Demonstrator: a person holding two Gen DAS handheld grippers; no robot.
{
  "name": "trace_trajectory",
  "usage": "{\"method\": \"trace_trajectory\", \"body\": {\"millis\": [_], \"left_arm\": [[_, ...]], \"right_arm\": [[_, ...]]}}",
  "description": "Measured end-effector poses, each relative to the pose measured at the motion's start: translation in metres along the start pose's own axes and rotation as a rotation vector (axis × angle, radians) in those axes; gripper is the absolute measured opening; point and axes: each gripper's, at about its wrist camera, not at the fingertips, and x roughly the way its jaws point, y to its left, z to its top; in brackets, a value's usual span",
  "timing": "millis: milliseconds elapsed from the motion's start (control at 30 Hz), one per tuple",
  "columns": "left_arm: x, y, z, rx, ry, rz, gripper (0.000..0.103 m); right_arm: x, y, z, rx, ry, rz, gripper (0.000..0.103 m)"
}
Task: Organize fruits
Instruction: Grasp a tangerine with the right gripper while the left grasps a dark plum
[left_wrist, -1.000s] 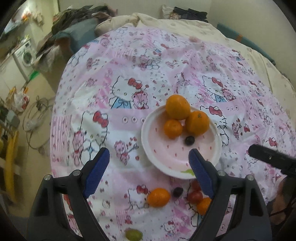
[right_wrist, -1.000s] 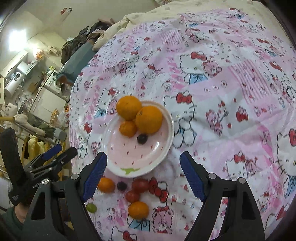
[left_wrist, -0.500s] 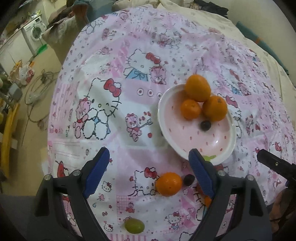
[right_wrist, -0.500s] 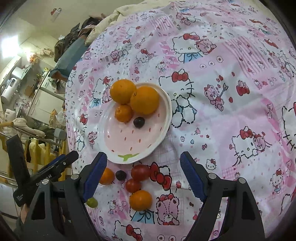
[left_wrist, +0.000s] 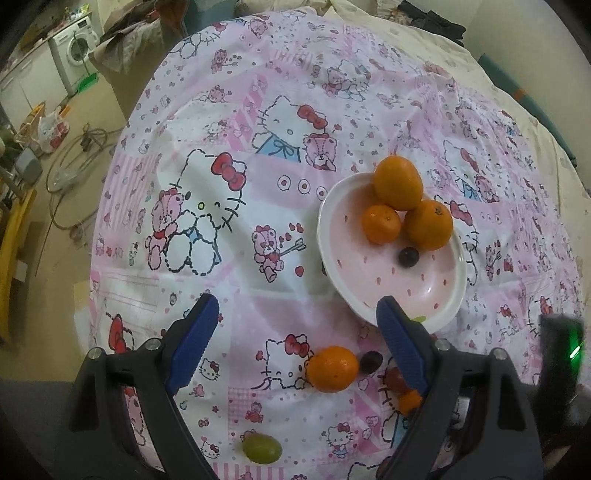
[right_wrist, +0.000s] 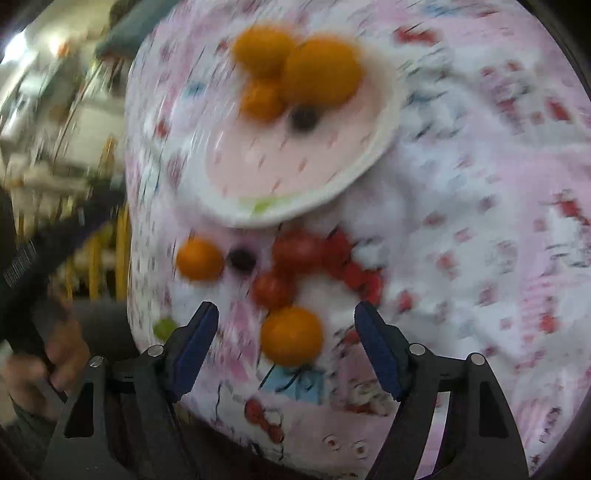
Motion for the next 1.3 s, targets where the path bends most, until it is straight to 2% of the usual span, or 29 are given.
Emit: {"method": "trace_trajectory", "body": {"millis": [33, 133, 233, 300, 333, 467, 600, 733, 800, 867, 900, 967, 1067, 1133, 1233, 1300], "left_arm": [[0.0, 0.0, 0.0, 0.002, -0.001, 0.0, 0.085], [-0.001, 0.0, -0.001, 0.004, 0.001, 0.004, 0.085], [-0.001, 0.002, -0.001, -0.008, 0.001, 0.003, 0.085], [-0.001, 0.003, 0.0, -0.015, 0.004, -0.001, 0.085], [-0.001, 0.004, 0.0, -0.02, 0.005, -0.006, 0.085], [0.0, 0.007, 0.001, -0.041, 0.01, -0.026, 0.085], [-0.001, -0.001, -0.004, -0.006, 0.041, -0.06, 0.085], [-0.002, -0.019, -0.007, 0.061, 0.084, -0.082, 0.084], [0.0, -0.034, -0.009, 0.117, 0.123, -0.09, 0.084], [0.009, -0.055, -0.011, 0.223, 0.191, -0.094, 0.083], [0.016, -0.066, -0.014, 0.291, 0.23, -0.1, 0.08], [0.03, -0.088, -0.02, 0.435, 0.282, -0.069, 0.057], [0.051, -0.114, -0.027, 0.646, 0.355, -0.028, 0.05], [0.061, -0.125, -0.029, 0.77, 0.409, -0.007, 0.05], [0.071, -0.135, -0.031, 0.878, 0.459, 0.015, 0.043], [0.079, -0.139, -0.032, 0.884, 0.485, 0.031, 0.038]], "right_arm": [[0.009, 0.008, -0.003, -0.042, 0.034, -0.029, 0.078], [0.025, 0.021, -0.01, -0.132, 0.054, -0.145, 0.077], [0.028, 0.031, -0.012, -0.206, 0.05, -0.212, 0.064], [0.028, 0.034, -0.015, -0.231, 0.048, -0.238, 0.048], [0.028, 0.035, -0.016, -0.243, 0.043, -0.252, 0.046], [0.027, 0.038, -0.022, -0.269, 0.038, -0.25, 0.043], [0.017, 0.034, -0.021, -0.262, 0.026, -0.198, 0.043], [-0.027, 0.013, -0.017, -0.158, -0.094, -0.153, 0.043], [-0.048, 0.0, -0.015, -0.1, -0.161, -0.136, 0.043], [-0.069, -0.013, -0.012, -0.032, -0.233, -0.119, 0.043], [-0.077, -0.019, -0.01, -0.004, -0.261, -0.113, 0.043], [-0.09, -0.029, -0.009, 0.038, -0.301, -0.102, 0.043], [-0.103, -0.038, -0.006, 0.072, -0.334, -0.081, 0.043], [-0.107, -0.039, -0.006, 0.08, -0.347, -0.068, 0.043], [-0.107, -0.035, -0.007, 0.075, -0.35, -0.061, 0.043], [-0.108, -0.034, -0.008, 0.072, -0.351, -0.054, 0.043]]}}
